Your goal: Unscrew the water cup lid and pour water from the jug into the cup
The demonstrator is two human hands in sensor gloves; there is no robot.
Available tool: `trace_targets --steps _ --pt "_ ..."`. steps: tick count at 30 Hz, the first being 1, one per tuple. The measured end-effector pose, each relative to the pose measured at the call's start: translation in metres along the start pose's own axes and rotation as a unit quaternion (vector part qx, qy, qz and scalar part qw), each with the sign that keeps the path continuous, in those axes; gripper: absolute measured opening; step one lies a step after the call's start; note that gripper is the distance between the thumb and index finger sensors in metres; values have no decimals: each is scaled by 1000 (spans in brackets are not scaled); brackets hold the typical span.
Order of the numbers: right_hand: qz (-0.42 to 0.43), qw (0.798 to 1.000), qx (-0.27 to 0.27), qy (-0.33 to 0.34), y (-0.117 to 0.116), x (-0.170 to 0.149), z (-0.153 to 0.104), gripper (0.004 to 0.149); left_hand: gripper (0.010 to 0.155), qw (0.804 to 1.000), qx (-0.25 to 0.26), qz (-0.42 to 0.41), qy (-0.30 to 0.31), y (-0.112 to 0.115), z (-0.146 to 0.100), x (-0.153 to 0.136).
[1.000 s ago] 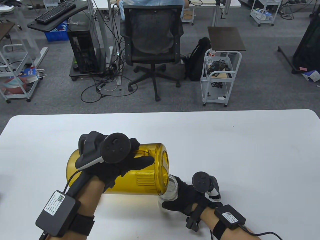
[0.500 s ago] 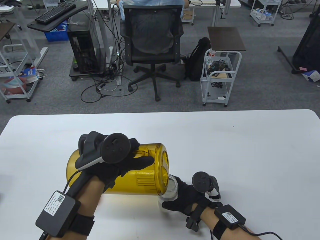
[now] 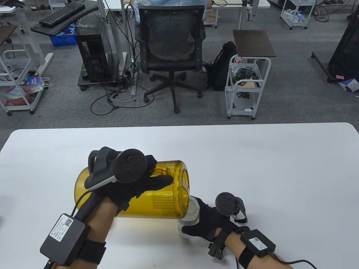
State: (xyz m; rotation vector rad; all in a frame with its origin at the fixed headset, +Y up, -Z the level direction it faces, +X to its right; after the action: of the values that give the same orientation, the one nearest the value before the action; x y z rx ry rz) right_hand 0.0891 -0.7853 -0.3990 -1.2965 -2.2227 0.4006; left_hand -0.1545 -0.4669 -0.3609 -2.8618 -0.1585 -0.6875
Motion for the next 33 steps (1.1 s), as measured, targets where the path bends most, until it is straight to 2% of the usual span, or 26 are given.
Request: trace_targets --steps 27,33 --pt "0 1000 0 0 0 0 0 107 78 1000 3 -6 2 1 -1 0" --pt "0 1000 0 0 0 0 0 107 78 999 14 -33 -8 7 -6 -13"
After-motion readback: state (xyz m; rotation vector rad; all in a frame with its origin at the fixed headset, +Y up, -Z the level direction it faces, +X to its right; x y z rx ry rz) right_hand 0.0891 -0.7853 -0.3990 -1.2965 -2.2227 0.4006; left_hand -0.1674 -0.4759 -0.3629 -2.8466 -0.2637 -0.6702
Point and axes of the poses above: the tracker on the back of each hand, its own x axis roughly to the thumb side, its own z axis roughly from the wrist to the fingertips, y = z × x, the point moved 2 cm from there along z, roughly from the wrist to the fingertips, and after that the axes turned 2 degrees about -x, right-handed, at the moved point
